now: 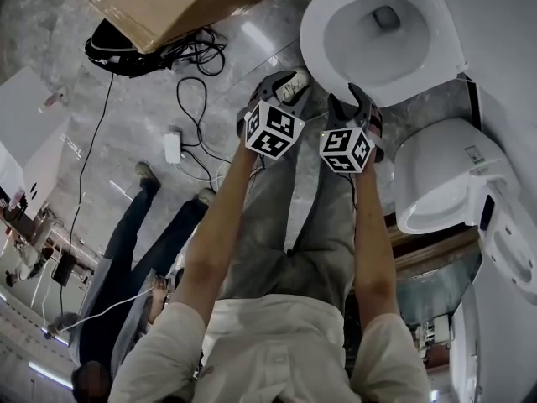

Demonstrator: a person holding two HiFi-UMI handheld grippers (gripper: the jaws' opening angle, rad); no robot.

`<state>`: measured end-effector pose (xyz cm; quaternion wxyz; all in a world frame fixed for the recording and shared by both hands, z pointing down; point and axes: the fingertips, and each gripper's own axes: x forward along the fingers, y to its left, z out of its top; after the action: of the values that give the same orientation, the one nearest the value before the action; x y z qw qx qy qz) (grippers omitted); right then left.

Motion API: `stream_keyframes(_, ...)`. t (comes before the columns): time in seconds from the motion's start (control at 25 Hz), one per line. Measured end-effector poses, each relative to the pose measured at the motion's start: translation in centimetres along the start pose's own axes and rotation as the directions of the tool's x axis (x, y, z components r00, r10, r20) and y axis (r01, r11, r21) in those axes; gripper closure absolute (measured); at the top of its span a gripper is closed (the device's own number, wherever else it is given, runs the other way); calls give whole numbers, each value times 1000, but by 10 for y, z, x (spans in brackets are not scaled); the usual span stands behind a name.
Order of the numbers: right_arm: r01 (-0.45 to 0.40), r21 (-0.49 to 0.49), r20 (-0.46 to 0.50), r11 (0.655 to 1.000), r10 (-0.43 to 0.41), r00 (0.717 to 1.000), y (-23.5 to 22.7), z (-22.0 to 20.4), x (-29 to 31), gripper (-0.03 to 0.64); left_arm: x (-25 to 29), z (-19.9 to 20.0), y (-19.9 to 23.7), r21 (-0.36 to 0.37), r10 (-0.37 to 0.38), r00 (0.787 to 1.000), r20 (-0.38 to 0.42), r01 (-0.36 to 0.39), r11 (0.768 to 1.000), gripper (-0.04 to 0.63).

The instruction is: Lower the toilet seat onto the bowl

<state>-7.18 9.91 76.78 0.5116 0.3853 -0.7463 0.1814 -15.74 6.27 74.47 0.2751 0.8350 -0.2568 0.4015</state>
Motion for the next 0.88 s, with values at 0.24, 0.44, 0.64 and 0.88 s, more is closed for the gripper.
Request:
stream_keyframes(0.24,71,128,94,989,-83,992,-29,22,-42,485,-24,32,-1,23,11,997,76,-13,1000,488)
stream_keyframes(0.44,96,237,199,967,-145,969,-54,42,-90,609,-52,66,-5,39,26,986,163,-33,999,554)
stream_keyframes(0.64,95,323,279,942,-191,941,-70,60,-131,611,-75,91,-16,75,19,976,219,-36,997,582)
stream_keyframes(0.88,109,368,288,924,-225,931,-67,58,-149,611,-86,100,-27,94,7,971,240,-31,995,583)
